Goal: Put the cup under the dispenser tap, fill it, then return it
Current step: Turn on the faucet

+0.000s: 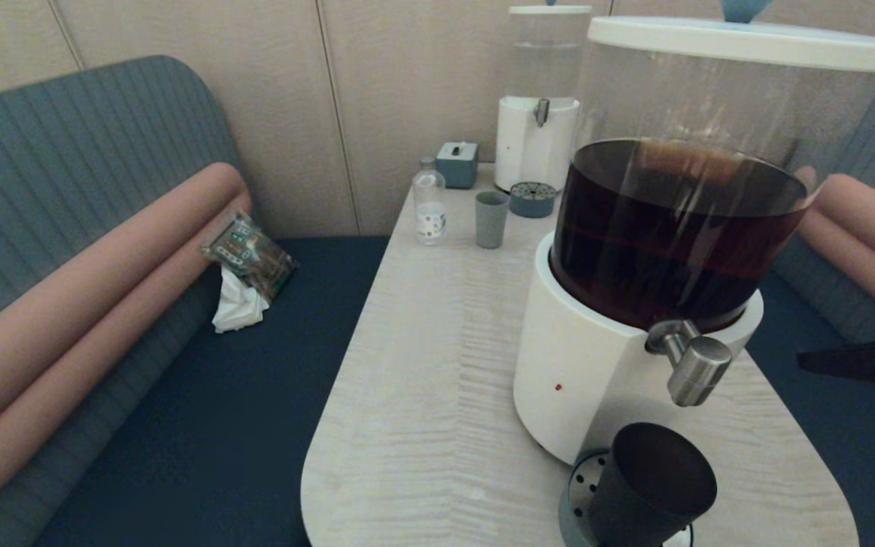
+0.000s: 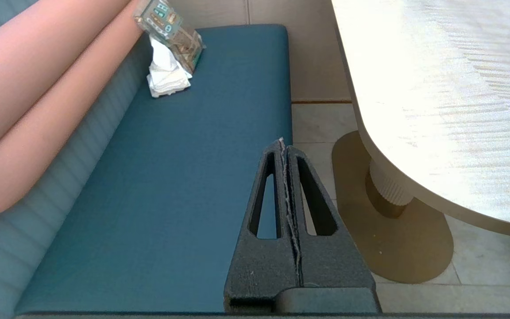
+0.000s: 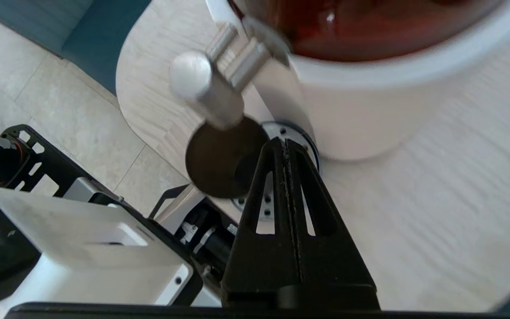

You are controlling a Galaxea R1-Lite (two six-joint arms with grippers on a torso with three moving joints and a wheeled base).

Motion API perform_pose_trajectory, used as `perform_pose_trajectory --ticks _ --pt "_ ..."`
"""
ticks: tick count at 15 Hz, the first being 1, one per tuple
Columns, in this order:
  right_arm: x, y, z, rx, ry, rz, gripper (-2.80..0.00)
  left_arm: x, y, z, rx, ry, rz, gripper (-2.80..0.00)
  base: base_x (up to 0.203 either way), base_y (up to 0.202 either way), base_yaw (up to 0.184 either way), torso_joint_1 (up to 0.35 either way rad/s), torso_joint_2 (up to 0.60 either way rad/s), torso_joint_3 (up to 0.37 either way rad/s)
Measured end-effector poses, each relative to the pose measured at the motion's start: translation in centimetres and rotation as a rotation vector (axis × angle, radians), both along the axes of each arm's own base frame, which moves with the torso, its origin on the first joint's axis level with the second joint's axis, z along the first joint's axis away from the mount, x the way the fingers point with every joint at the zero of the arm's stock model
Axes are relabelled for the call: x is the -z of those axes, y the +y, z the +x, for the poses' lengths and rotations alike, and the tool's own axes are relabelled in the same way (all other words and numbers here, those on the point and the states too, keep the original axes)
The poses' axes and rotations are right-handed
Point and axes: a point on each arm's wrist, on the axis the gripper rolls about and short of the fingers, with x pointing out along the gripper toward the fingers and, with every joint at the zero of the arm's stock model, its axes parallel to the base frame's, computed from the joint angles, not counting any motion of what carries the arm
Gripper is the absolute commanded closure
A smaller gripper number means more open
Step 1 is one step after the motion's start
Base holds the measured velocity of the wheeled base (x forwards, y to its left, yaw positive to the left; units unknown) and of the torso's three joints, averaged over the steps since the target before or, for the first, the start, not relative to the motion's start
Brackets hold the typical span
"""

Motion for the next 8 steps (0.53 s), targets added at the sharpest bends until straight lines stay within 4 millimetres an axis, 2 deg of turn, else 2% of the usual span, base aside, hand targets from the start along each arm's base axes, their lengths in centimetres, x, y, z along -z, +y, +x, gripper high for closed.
perform_pose_trajectory --ticks 4,8 --pt "0.1 1.3 2.1 -0.066 -0.036 0.015 0.00 0.0 0.0 0.0 0.000 0.000 0.000 0.00 0.000 0.000 0.000 0.000 0.00 0.000" --pt "0.4 2.0 3.3 -0.090 -0.029 0.003 0.00 0.0 0.0 0.0 0.000 0.000 0.000 0.00 0.000 0.000 0.000 0.000 0.00 0.000"
